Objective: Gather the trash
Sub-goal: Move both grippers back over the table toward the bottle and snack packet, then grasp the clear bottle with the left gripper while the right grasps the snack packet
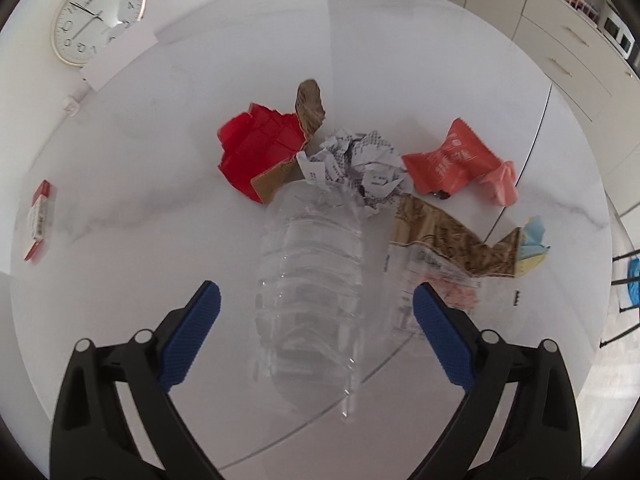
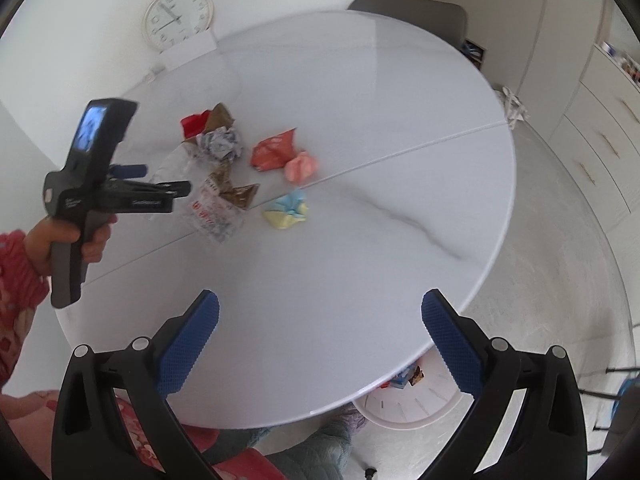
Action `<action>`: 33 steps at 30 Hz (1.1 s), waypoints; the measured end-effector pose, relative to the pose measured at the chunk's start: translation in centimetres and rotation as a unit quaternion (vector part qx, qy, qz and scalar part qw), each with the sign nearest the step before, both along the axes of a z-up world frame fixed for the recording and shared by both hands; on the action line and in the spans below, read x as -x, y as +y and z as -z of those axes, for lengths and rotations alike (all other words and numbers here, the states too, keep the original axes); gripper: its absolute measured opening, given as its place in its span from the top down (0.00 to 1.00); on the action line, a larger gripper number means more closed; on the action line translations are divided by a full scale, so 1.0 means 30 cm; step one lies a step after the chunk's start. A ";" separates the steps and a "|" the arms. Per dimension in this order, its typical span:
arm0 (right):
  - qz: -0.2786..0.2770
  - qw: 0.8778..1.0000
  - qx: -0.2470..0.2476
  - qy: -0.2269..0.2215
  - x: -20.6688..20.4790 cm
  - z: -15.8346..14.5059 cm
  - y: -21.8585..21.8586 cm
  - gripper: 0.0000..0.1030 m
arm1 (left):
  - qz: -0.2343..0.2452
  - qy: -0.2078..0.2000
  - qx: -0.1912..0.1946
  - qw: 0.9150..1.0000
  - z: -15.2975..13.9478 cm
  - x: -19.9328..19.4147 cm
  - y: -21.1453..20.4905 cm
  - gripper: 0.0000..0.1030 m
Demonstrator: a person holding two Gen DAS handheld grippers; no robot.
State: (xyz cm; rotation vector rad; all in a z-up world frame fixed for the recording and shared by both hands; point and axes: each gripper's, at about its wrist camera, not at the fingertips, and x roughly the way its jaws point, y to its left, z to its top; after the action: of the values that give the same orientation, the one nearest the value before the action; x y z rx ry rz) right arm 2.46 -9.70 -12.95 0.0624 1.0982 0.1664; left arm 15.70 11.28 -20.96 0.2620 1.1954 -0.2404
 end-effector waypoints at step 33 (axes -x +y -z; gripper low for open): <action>-0.337 0.935 0.092 0.059 -0.445 0.309 0.536 0.43 | -0.129 -0.051 0.073 0.988 -0.254 0.280 0.354 0.41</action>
State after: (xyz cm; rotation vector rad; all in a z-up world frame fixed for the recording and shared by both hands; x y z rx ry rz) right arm 15.82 6.39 -22.22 -0.4863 1.2181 0.6817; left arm 7.30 21.90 -13.34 -0.0098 1.0914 -0.0866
